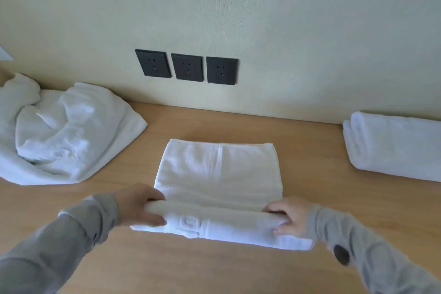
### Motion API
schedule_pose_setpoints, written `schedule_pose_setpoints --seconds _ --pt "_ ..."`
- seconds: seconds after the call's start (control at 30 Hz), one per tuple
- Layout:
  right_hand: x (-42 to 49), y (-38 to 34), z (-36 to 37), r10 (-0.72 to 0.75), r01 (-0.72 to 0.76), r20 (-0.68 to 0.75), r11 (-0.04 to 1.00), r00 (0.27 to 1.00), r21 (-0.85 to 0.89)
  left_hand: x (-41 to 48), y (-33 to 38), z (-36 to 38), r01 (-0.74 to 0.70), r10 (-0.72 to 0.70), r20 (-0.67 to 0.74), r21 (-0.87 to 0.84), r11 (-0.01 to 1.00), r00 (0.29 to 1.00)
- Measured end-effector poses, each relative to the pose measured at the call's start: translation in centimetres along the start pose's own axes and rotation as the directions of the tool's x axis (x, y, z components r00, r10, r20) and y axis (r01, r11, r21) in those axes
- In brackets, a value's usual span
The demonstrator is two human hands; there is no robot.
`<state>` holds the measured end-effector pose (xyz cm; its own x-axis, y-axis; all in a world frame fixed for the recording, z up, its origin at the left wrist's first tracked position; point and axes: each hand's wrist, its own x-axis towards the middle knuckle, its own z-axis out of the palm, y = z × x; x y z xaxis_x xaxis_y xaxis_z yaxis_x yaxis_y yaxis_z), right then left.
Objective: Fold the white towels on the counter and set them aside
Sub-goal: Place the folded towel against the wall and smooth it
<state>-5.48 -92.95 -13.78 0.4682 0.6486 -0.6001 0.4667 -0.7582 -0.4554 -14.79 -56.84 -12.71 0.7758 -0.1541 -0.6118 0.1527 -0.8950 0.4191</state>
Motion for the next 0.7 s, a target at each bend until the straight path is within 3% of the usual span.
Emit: schedule_pose_setpoints --seconds 0.07,0.23,0.5,0.63,0.7 --pt "1.5 -0.5 -3.3 -0.011 0.007 0.092 0.999 0.996 0.042 1.4 -0.3 -2.6 0.001 -0.002 -0.030 -0.013 1.000 1.000" --pt "7.5 -0.2 -10.6 0.081 -0.094 0.242 0.995 0.967 0.043 6.6 -2.8 -7.4 0.052 -0.113 -0.162 -0.340 0.939 0.980" --pt "14.6 4.2 -13.6 0.304 -0.324 0.174 0.941 0.937 0.101 15.1 -5.5 -7.2 0.078 -0.326 -0.210 -0.723 0.686 0.922" --pt "13.6 7.4 -11.8 0.419 -0.384 -0.016 0.847 0.908 0.368 18.3 -6.2 -6.1 0.065 -0.400 -0.203 -0.823 0.564 0.894" --pt "12.2 8.3 -9.6 0.490 -0.354 -0.061 0.705 0.869 0.615 19.0 -6.6 -5.5 0.059 -0.405 -0.193 -0.845 0.532 0.894"
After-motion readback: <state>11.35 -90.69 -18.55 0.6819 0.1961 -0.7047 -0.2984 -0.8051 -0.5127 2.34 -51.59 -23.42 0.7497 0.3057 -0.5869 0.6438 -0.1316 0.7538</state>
